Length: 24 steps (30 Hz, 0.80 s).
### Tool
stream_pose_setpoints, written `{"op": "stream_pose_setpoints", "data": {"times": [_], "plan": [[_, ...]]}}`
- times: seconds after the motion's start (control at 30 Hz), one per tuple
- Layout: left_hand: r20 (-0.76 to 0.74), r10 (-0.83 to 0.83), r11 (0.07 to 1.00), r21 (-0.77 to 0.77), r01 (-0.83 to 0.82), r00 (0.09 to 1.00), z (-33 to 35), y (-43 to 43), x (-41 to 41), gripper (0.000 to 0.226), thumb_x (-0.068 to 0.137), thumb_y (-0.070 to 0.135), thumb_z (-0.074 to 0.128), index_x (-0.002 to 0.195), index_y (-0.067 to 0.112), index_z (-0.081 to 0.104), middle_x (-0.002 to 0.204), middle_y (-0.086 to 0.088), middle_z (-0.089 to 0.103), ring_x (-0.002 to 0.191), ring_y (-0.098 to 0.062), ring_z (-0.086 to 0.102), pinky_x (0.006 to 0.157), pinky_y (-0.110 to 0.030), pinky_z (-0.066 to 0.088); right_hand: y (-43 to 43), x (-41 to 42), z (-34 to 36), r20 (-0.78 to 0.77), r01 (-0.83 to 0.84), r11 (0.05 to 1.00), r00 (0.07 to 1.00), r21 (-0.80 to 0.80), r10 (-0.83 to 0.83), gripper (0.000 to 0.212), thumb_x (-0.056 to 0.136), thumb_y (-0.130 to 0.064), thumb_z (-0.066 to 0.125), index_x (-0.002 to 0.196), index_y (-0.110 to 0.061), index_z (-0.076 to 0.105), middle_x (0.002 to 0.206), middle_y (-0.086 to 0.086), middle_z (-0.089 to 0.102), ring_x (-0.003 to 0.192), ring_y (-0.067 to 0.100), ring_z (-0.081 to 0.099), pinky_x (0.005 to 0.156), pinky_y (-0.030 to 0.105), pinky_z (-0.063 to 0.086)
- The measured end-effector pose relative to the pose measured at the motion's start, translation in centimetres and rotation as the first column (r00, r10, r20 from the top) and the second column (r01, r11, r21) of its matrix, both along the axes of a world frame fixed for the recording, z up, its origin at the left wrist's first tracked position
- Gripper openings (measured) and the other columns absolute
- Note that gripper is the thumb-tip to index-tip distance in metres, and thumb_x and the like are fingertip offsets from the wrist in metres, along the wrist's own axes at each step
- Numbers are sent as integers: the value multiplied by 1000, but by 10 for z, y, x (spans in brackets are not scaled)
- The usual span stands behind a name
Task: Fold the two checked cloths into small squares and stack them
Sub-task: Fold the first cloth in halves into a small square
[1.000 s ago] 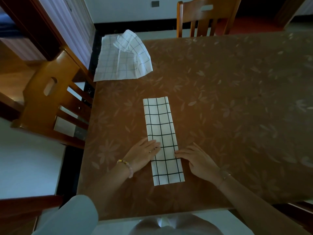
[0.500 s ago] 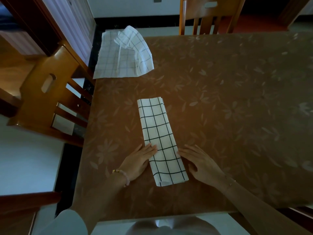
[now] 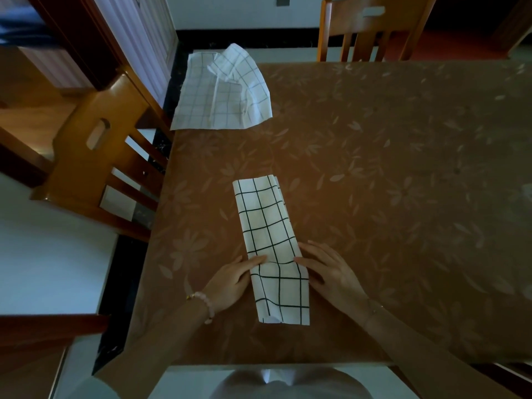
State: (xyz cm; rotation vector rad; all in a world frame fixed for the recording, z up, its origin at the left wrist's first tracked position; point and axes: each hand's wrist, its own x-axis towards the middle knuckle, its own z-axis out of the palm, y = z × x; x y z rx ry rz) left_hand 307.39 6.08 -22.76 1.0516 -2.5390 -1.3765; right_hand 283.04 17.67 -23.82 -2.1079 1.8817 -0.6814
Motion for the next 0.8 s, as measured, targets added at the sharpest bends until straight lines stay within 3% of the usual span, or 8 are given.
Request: {"op": "stream_pose_setpoints", "data": {"times": [0.13, 0.27, 0.33, 0.4, 0.47, 0.53, 0.6, 0.8], "plan": [[85, -158, 970, -173, 171, 984, 4, -2, 5, 47, 98, 14, 35, 142, 30, 31, 148, 11, 32, 136, 4, 17, 117, -24, 4, -7, 3, 3, 99, 58, 998, 993, 0, -58, 28, 76, -9, 65, 99, -21, 72, 126, -3, 59, 129, 13, 40, 106, 35, 33], [298, -290, 863, -331, 383, 910, -2, -2, 10, 59, 90, 45, 15, 146, 28, 17, 152, 13, 10, 141, 0, 0, 117, -31, -5, -9, 5, 7, 219, 115, 978, 964, 176, -153, 28, 81, -1, 64, 100, -19, 71, 115, -12, 60, 123, 6, 43, 104, 28, 35], [211, -245, 927, -235, 293, 946, 4, 2, 8, 53, 93, 47, 21, 143, 31, 24, 149, 15, 16, 141, -1, 4, 117, -31, -6, -10, 8, 12, 255, 160, 934, 935, 320, -248, 23, 85, -4, 61, 103, -16, 69, 111, -13, 57, 116, 4, 46, 100, 20, 33], [56, -4, 999, 38, 2, 998, 13, 5, 4, 42, 98, 46, 29, 137, 32, 37, 145, 6, 36, 141, -12, 16, 118, -40, 4, -13, 10, 16, 312, 220, 886, 878, 408, -362, 10, 89, -13, 60, 90, -15, 70, 95, -7, 61, 94, 8, 56, 83, 15, 39], [20, 244, 928, 284, -239, 970, 19, 2, -1, 61, 89, 67, 27, 131, 28, 51, 136, -3, 52, 135, -20, 34, 114, -45, 23, -19, 12, 23, 401, 219, 838, 799, 500, -448, 26, 92, -30, 55, 75, -12, 65, 67, -2, 54, 59, 9, 49, 56, 18, 37], [-8, 277, 923, 281, -264, 961, 26, -1, -6, 71, 88, 69, 25, 115, 15, 63, 108, 3, 67, 111, -14, 56, 101, -32, 38, -26, 16, 29, 457, 217, 799, 723, 561, -518, 33, 93, -36, 52, 75, -11, 64, 53, -3, 43, 43, 5, 35, 43, 20, 29], [14, 297, 934, 206, -293, 955, 32, -5, -12, 56, 95, 54, 31, 103, 10, 64, 89, 3, 66, 92, -15, 60, 90, -32, 45, -32, 17, 28, 441, 265, 778, 701, 569, -561, 31, 93, -34, 53, 74, -11, 61, 51, -4, 40, 39, 3, 30, 39, 17, 25], [85, 324, 946, -39, -321, 942, 24, -26, -22, 20, 96, 30, 44, 111, 25, 57, 95, 11, 67, 82, -1, 62, 74, -20, 51, -38, 18, 25, 317, 384, 734, 719, 561, -618, 20, 93, -29, 52, 81, -17, 61, 60, 2, 56, 42, 7, 38, 39, 18, 29]]}}
